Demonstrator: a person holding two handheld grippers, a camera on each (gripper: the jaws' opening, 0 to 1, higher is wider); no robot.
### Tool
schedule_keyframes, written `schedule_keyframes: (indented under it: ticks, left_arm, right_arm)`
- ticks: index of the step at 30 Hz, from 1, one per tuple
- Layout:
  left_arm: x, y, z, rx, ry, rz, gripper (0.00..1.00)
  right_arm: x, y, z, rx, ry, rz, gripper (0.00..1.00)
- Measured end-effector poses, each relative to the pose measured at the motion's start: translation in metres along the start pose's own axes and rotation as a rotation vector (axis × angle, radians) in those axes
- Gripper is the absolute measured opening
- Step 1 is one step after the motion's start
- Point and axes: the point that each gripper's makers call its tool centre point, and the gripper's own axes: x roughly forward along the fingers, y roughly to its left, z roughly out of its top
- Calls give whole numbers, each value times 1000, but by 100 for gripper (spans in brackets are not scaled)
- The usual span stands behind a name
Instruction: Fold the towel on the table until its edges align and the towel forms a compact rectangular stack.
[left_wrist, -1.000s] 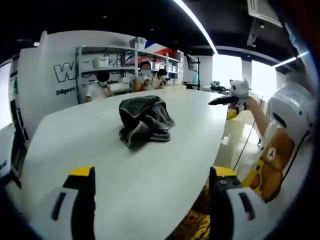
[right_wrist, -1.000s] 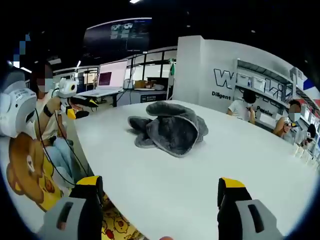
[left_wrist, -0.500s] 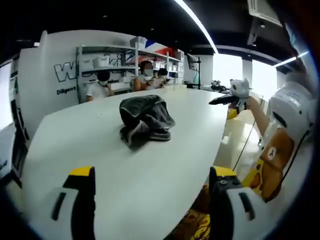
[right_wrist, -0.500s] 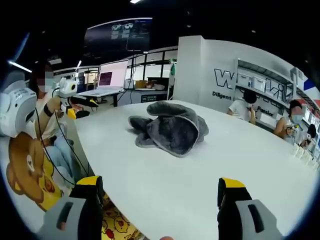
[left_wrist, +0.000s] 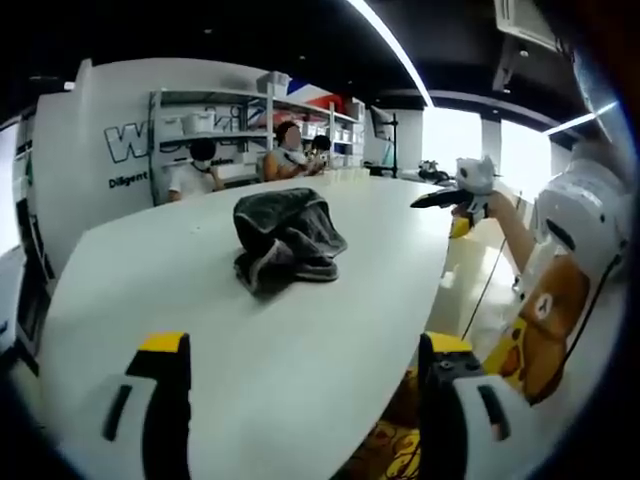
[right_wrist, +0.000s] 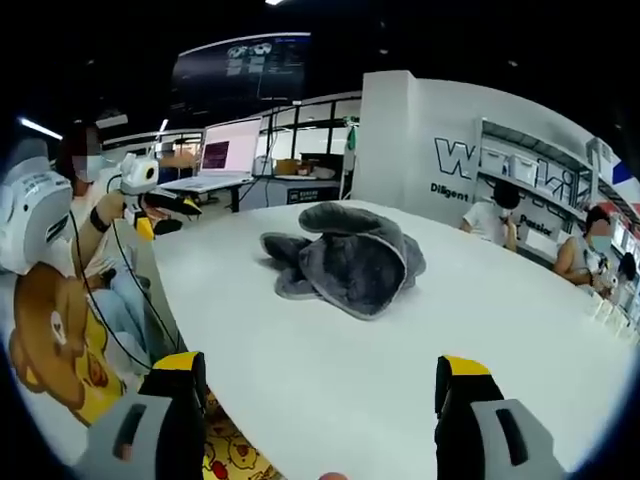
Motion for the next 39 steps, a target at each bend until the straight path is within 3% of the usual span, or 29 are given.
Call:
schedule_keyframes:
  ticks: [14,26,35,39]
  left_arm:
    - [-4,0,2,-3,-19,10,99]
    - [-5,16,1,-20,-14,16,99]
    - [3,15,5,-16,-23,-5,99]
    - [6,13,6,-12,-19,-15,99]
  right_arm:
    - [16,4,11,-28,-14,29,99]
    - [25,0,20,-39,4,21,99]
    - [62,-24,45,-114,36,9,97]
    - [81,-30,58,-118,23,41,93]
